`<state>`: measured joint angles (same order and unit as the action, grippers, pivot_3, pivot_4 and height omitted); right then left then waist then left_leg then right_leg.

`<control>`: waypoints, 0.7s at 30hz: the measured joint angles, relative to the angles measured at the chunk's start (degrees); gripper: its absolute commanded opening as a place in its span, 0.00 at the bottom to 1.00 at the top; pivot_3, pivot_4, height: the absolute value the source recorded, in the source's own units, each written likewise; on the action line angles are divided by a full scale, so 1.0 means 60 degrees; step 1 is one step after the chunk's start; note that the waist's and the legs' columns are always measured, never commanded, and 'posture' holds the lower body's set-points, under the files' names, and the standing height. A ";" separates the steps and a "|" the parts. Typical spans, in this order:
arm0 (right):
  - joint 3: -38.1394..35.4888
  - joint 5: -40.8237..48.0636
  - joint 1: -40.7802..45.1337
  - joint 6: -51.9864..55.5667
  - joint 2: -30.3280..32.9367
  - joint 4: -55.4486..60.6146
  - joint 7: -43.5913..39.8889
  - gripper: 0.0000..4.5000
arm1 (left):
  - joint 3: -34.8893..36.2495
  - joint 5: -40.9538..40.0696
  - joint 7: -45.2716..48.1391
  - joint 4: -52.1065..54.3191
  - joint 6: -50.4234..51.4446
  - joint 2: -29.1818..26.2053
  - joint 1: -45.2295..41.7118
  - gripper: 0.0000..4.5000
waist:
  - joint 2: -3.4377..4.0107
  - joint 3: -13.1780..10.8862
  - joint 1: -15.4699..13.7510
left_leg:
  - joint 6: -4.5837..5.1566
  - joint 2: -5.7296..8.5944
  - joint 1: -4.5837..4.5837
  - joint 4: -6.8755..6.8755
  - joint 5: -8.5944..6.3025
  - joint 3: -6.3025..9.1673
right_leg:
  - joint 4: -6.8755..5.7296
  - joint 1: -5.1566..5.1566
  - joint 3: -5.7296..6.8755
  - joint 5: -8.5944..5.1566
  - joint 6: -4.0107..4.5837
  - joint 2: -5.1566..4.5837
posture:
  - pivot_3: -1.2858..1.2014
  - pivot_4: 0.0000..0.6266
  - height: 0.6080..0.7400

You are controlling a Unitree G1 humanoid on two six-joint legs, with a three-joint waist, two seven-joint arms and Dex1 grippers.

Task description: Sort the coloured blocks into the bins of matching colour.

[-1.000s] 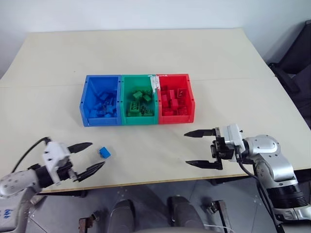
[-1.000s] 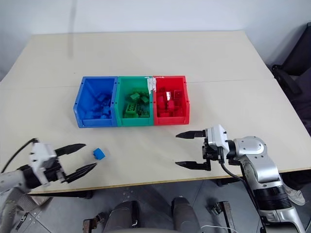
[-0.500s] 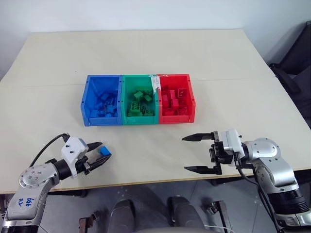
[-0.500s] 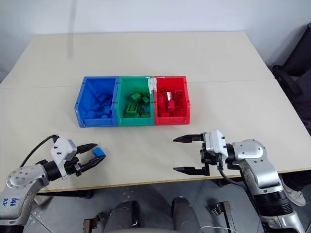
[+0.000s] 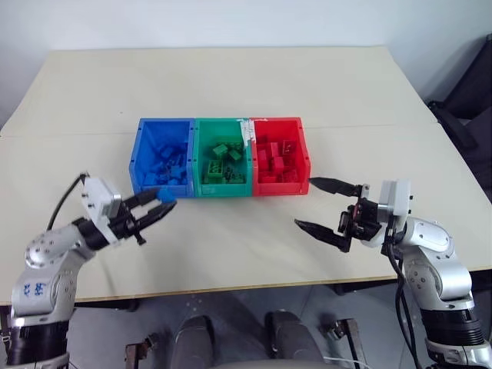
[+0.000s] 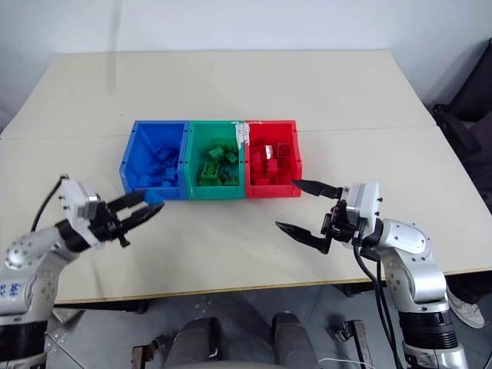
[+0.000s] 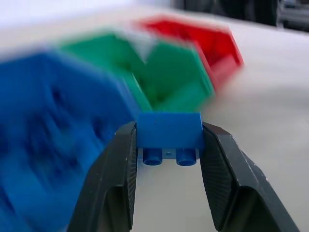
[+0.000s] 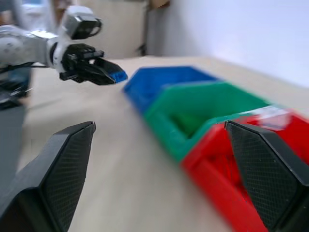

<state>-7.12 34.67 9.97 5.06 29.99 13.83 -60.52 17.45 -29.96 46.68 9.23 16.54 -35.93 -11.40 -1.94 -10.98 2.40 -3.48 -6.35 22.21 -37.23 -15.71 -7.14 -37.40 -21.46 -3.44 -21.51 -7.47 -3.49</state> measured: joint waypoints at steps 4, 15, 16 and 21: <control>-0.0140 0.0008 -0.0114 -0.0016 -0.0279 0.0273 0.0674 1.00 | -0.0722 0.0771 -0.0974 -0.1255 0.0481 0.0041 -0.2061 0.33 | 0.0001 0.0000 -0.0078 | -0.0004 0.0002 -0.0001 0.0000 0.0002 -0.0010 | -0.0001 -0.0007 -0.0006 0.0004 -0.0008 0.0002 | 0.52 0.24 1.00; -0.0335 0.0003 -0.0088 -0.0009 -0.0318 0.0504 0.1324 1.00 | -0.1576 0.1926 -0.1596 -0.3691 0.0595 0.0319 -0.4040 0.83 | 0.0001 0.0000 -0.0116 | -0.0010 -0.0003 0.0005 0.0017 0.0003 -0.0020 | -0.0003 -0.0037 -0.0002 0.0004 -0.0016 0.0008 | 0.52 0.24 1.00; -0.0332 0.0001 -0.0090 -0.0009 -0.0318 0.0505 0.1327 1.00 | -0.1527 0.1908 -0.1534 -0.3670 0.0548 0.0311 -0.3996 0.90 | 0.0001 0.0000 -0.0121 | -0.0010 -0.0003 0.0008 0.0015 0.0003 -0.0021 | -0.0002 -0.0037 -0.0002 0.0004 -0.0017 0.0007 | 0.52 0.24 1.00; -0.0327 -0.0026 -0.0093 -0.0021 -0.0288 0.0477 0.1245 1.00 | -0.0834 0.1203 -0.0303 -0.2847 -0.0067 0.0079 -0.2852 0.99 | 0.0001 0.0000 -0.0087 | -0.0012 -0.0009 0.0003 0.0013 0.0002 -0.0032 | -0.0005 -0.0037 -0.0003 0.0004 -0.0017 0.0007 | 0.52 0.24 1.00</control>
<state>-9.09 34.51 9.41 4.94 28.26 16.69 -53.05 12.45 -22.74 44.86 -7.85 16.13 -35.45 -28.51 -1.93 -10.98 1.88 -3.55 -6.41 22.23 -37.15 -15.70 -7.33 -37.42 -21.68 -3.46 -21.49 -7.58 -3.45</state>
